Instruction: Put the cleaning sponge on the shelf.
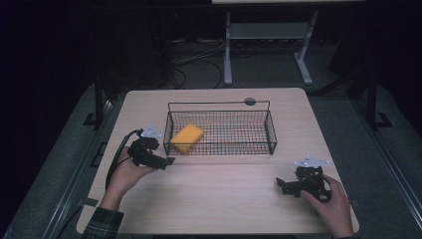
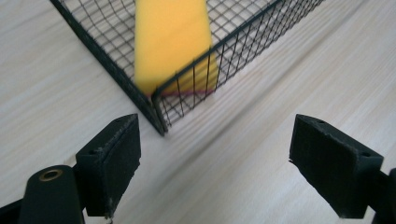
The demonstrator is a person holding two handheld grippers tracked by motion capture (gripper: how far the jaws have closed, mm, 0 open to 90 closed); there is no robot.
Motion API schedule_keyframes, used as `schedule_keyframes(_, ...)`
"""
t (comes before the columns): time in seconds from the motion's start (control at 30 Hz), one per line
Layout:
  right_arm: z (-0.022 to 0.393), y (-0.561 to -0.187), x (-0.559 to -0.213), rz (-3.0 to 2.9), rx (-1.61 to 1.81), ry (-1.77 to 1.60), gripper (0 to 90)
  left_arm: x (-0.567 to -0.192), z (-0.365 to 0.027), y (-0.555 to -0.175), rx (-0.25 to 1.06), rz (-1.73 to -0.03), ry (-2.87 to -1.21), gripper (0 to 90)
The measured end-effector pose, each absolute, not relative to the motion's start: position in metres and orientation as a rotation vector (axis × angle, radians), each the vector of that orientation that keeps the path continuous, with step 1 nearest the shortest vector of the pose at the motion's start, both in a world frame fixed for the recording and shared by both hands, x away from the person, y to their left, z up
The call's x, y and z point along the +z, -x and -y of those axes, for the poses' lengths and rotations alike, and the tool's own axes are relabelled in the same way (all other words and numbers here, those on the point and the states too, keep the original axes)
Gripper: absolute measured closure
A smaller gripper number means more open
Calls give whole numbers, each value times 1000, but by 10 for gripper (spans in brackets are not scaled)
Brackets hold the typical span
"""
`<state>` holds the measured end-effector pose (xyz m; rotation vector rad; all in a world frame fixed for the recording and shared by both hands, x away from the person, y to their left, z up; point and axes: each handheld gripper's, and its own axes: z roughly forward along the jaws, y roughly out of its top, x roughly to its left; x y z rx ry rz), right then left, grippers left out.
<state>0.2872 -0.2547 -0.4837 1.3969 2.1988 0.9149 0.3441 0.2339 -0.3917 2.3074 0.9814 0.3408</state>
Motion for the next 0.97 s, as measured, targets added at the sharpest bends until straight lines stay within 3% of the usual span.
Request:
schedule_keyframes(0.53,255,-287,-484,-2199,915,-1395,0,-434,-252,-298,385,-992,-2288,147)
schedule_keyframes(0.97,255,-287,-484,-2199,916,-1396,0,-454,-261,-285,376,-1020,-2289,144)
